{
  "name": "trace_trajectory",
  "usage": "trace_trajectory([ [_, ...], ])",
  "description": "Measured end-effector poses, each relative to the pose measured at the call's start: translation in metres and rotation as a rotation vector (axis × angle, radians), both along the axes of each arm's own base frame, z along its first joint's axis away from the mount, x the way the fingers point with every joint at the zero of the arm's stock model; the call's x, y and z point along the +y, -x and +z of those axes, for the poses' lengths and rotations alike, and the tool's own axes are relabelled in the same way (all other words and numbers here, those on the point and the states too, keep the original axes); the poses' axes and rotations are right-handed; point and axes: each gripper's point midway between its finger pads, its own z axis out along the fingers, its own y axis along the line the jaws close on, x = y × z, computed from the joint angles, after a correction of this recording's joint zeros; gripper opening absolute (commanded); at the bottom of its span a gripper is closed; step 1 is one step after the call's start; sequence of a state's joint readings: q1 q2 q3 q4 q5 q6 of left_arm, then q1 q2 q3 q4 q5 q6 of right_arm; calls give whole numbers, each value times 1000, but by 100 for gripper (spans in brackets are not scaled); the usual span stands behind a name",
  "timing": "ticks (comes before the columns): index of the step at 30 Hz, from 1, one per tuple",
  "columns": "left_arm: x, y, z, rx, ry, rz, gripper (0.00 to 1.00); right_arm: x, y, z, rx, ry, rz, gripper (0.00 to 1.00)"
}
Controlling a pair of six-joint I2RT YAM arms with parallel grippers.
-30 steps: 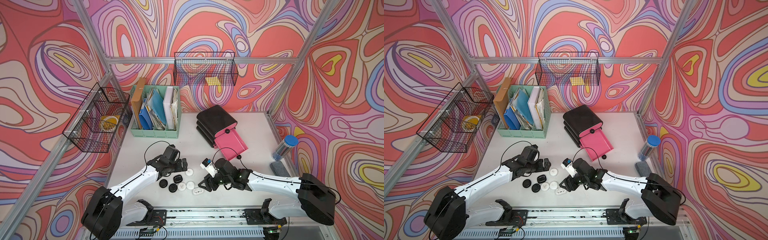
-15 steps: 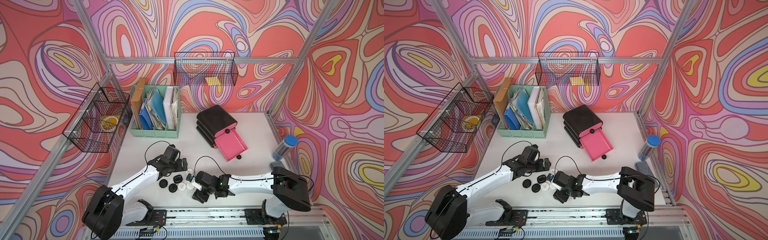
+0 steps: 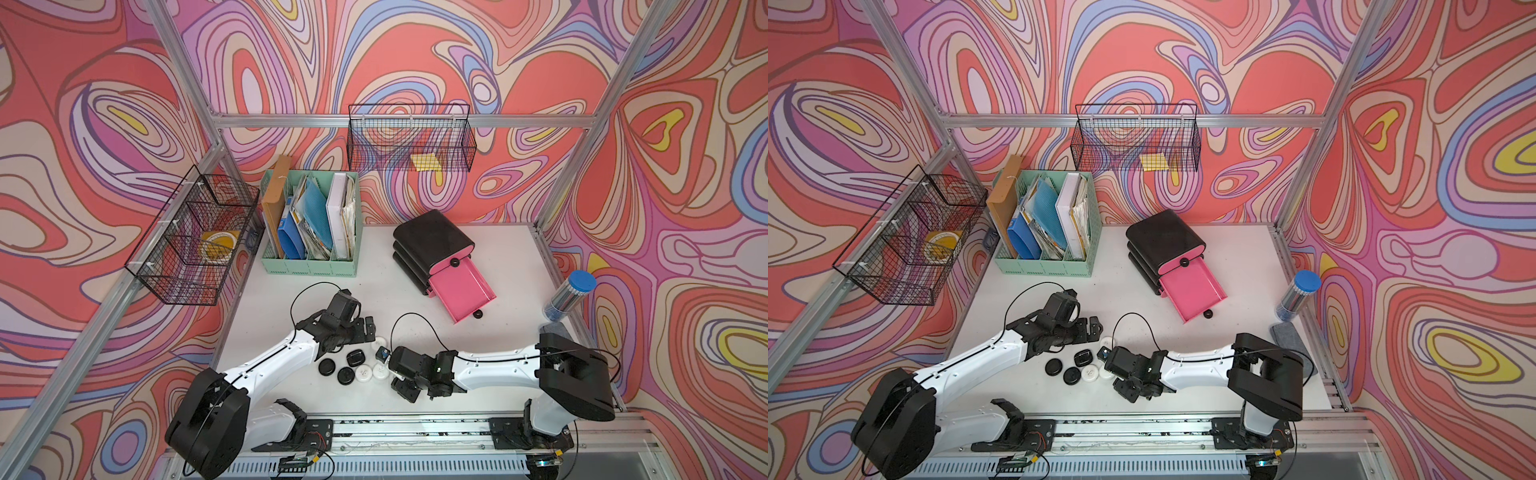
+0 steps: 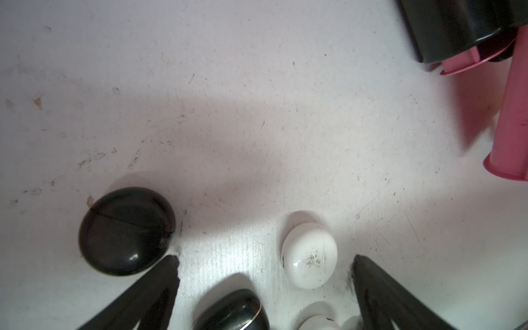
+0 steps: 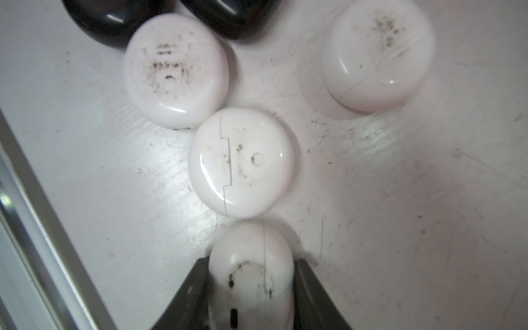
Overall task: Put the bluetooth earphones in the drawer according to color
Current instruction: Pick up the Bluetooth earphone from the center of the board, then place the bluetooth earphone in the drawer.
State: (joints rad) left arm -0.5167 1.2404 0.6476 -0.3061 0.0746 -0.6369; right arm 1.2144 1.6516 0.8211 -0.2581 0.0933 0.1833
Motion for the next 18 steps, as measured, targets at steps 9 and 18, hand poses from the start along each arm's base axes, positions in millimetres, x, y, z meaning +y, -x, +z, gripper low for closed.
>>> trace_trajectory([
  [9,-4,2,0,10,19,-16,99,-23,-38,3,-19,-15,-225,20],
  [18,-11,3,-6,30,22,-45,99,-67,-99,59,-55,-230,-504,20],
])
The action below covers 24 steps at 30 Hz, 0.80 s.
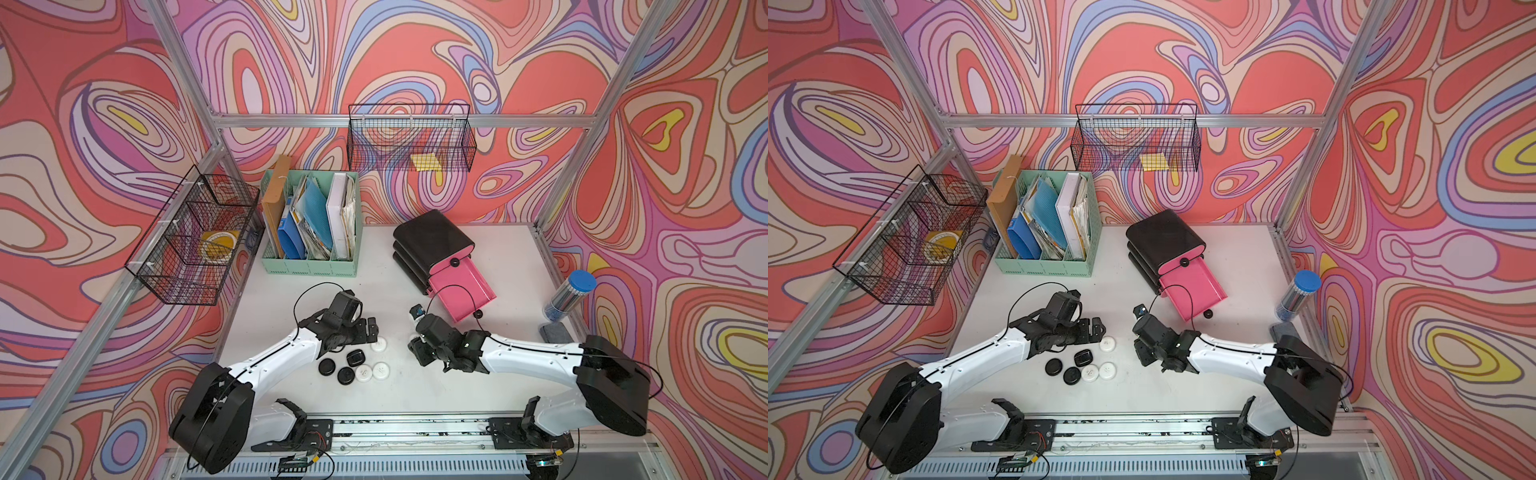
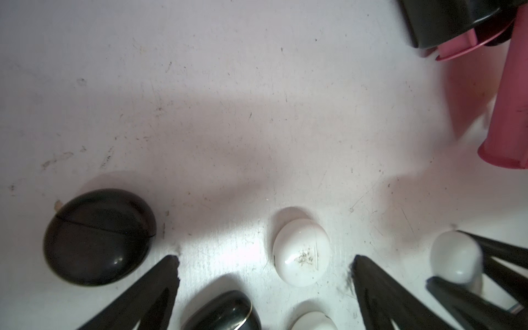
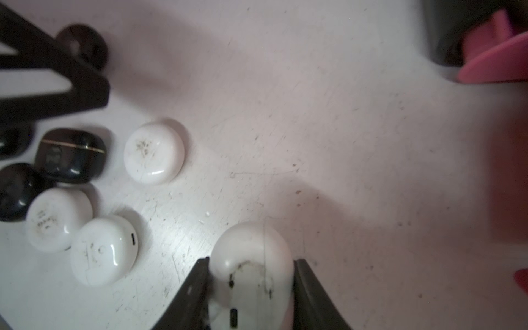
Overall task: Put the bluetooth earphones in the drawer according to color
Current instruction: Place the bluetooth earphone in the drawer.
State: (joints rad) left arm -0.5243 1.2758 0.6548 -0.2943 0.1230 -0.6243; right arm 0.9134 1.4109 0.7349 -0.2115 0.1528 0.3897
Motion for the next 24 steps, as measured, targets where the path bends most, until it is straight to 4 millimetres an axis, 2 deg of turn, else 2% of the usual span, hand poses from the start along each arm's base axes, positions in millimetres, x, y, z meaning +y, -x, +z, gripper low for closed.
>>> trace_trajectory([
  [5,-8,2,-3,11,-5,-31,99,-34,-36,38,-68,-98,-151,20],
  [8,-15,2,-4,15,-9,-51,99,-60,-55,51,-102,-116,-253,20],
  [15,-28,8,-8,27,-27,-105,99,-124,-91,46,-89,-88,-475,20],
  [21,-37,8,-11,26,-56,-136,99,-146,-121,37,-56,-78,-560,24],
  [22,-39,8,-12,27,-63,-142,99,-148,-126,35,-49,-75,-570,26],
  [24,-40,8,-13,27,-78,-147,99,-154,-135,31,-36,-74,-591,37],
])
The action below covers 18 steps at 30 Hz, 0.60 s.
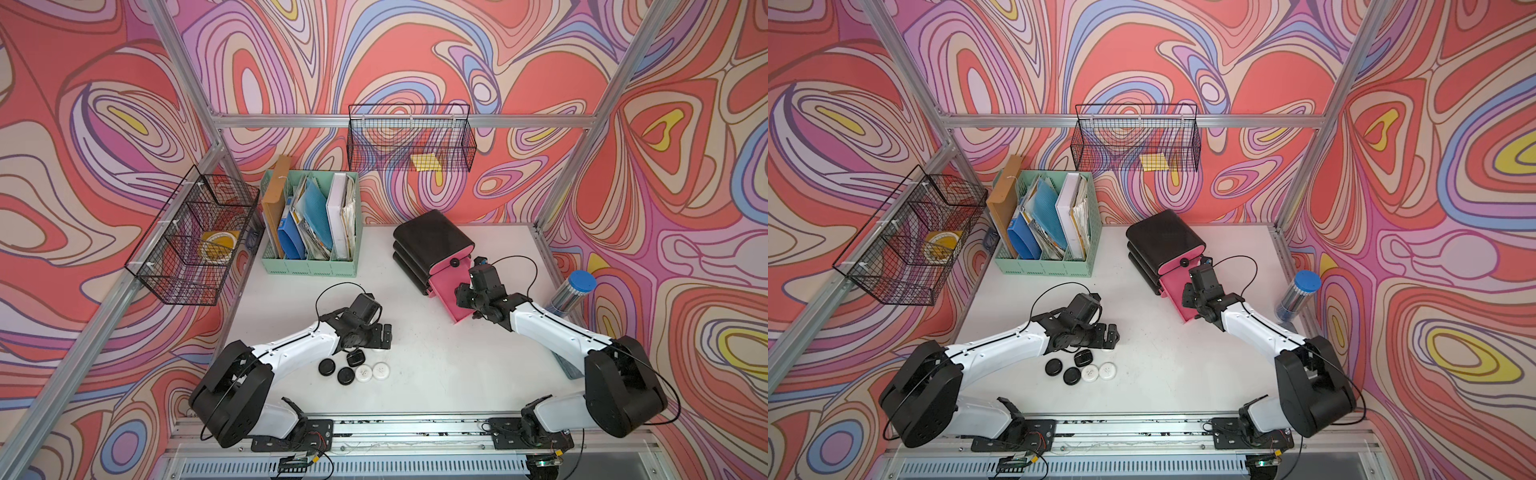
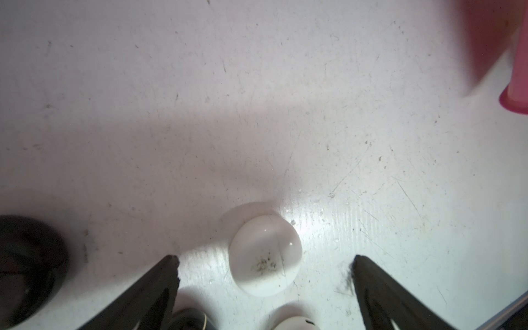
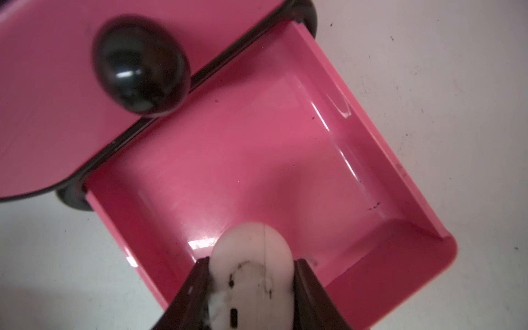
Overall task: Put the bluetooth earphones in the drawer according to color
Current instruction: Place the bluetooth earphone in the drawer.
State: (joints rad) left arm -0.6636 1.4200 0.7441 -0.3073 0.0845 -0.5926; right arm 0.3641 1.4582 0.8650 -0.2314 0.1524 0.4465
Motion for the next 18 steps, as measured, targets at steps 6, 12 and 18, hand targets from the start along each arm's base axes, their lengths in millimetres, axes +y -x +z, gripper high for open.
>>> trace_trajectory([
  [6,2,2,-5,1,-44,-11,98,-20,-14,-10,29,-18,-55,61],
  [12,1,5,-12,12,-71,-27,96,-18,-14,-1,18,-45,-41,69],
  [18,-6,11,-23,37,-100,-58,92,-17,-8,26,-29,-74,-27,70],
])
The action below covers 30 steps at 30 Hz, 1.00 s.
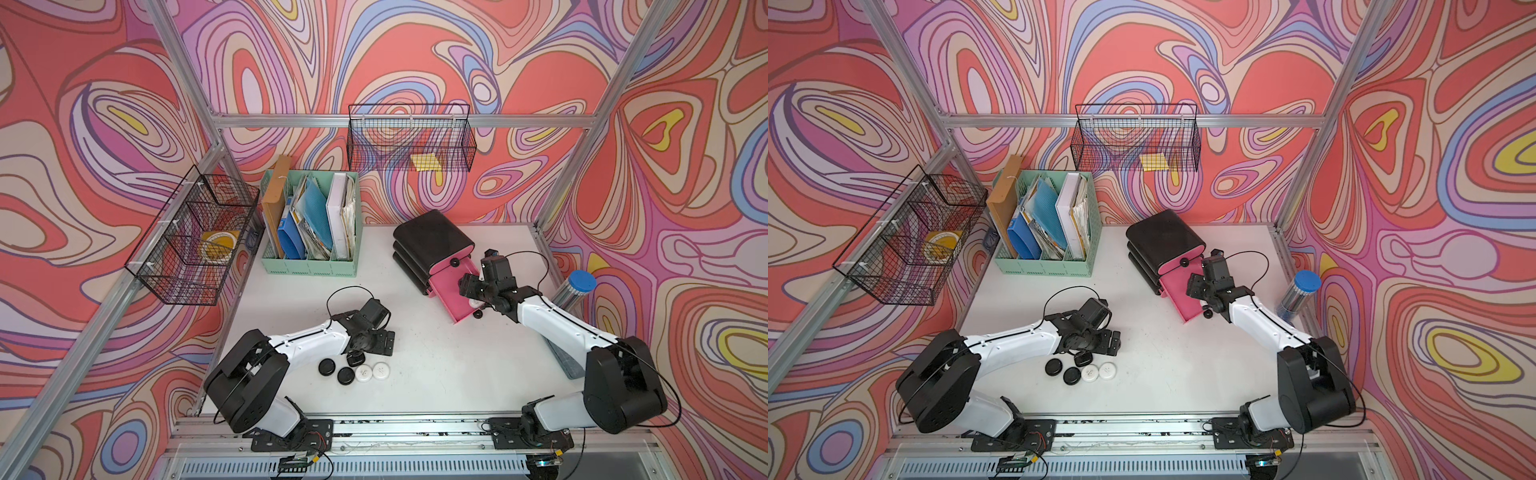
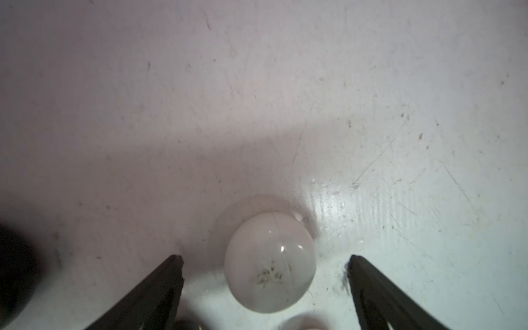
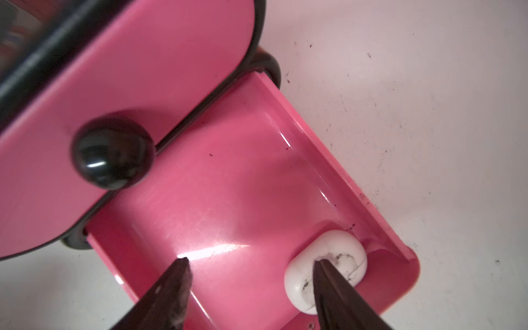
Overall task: Put the bluetooth earphones in the drawer according to color
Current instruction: Place the bluetooth earphone in the drawer, then pick up the Bluetooth earphone from the center of the board.
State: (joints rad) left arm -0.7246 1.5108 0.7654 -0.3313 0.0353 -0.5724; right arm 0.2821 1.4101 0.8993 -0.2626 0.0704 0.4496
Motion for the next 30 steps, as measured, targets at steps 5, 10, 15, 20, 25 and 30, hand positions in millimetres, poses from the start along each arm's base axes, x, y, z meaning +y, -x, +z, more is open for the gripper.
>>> trace_trajectory([
  [5,-6,2,-1,-2,-15,-18,84,1,5,22,-46,-25,11,71],
  [10,-9,2,-6,4,-48,-31,76,3,9,31,-62,-40,22,71],
  [15,-11,0,-7,-5,-75,-33,66,4,12,35,-69,-49,29,71],
  [20,-10,1,-9,-10,-107,-40,64,3,16,34,-66,-52,32,71],
  [25,-6,4,-10,-9,-139,-50,65,3,18,31,-58,-50,33,71],
  [30,-3,7,-11,-7,-165,-60,62,3,22,27,-49,-50,35,72],
])
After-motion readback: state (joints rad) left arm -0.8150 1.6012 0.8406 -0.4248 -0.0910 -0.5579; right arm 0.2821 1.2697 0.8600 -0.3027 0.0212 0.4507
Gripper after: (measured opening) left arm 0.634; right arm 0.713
